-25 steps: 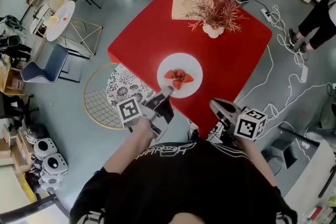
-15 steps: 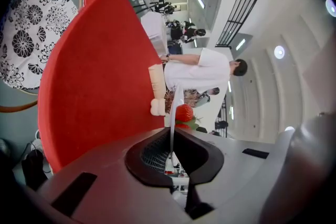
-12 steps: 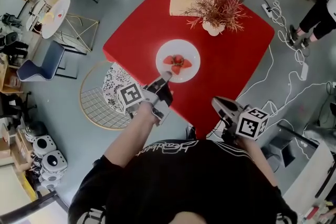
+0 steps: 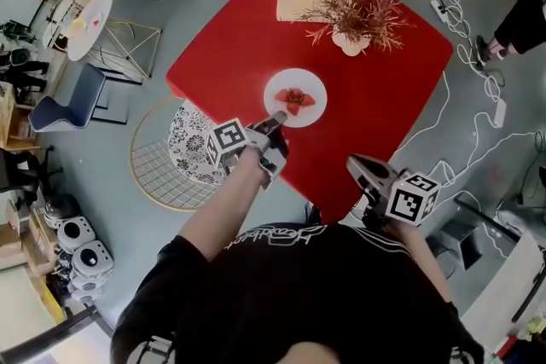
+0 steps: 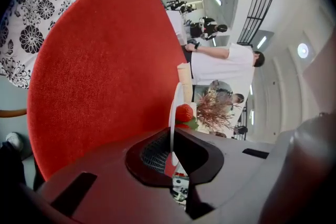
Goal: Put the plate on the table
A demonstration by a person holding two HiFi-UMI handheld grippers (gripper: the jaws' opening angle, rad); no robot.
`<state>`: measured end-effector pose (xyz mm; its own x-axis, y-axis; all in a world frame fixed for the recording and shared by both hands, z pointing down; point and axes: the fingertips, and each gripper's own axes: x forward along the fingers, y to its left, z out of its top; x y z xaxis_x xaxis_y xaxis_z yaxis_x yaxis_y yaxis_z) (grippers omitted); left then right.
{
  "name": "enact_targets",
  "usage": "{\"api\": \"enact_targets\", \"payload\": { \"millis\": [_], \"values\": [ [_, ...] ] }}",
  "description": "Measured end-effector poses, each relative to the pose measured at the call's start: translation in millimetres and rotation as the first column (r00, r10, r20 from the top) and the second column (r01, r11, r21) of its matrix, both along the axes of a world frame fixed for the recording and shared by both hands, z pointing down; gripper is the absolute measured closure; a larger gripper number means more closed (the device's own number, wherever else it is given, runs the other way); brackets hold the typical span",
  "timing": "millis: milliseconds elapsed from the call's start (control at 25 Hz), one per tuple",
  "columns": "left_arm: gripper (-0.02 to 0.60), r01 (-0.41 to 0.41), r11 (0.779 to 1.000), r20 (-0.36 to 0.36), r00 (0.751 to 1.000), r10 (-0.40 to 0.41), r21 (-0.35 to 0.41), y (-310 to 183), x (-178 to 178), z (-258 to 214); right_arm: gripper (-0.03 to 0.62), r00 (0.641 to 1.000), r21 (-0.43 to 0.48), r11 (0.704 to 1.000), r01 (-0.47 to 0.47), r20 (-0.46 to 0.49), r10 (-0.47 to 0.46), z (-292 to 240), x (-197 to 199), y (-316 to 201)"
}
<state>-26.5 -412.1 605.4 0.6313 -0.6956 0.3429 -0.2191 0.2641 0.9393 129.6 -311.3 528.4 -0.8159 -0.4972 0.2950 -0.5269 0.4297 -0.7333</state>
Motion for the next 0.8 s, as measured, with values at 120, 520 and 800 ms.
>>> {"api": "enact_targets", "payload": {
  "millis": [120,520,800],
  "values": [
    [0.563,-0.006,1.0,0.007,1.0,0.006,-0.021,-8.0,-0.3,11.6,0.586,1.0,-0.001,1.0,0.003,0.002,-0.003,-0.1,-3.8,-2.2],
    [0.56,-0.005,0.997,0.028,1.0,0.007,-0.078,-18.3,1.9,31.0,0.586,1.0,-0.002,1.0,-0.028,-0.008,0.028,2.1,2.6,3.0],
    [0.56,-0.018,0.993,0.065,0.998,0.026,-0.119,-19.9,3.8,38.0,0.586,0.999,-0.003,0.999,-0.043,-0.002,0.043,2.8,3.4,4.2]
  ]
}}
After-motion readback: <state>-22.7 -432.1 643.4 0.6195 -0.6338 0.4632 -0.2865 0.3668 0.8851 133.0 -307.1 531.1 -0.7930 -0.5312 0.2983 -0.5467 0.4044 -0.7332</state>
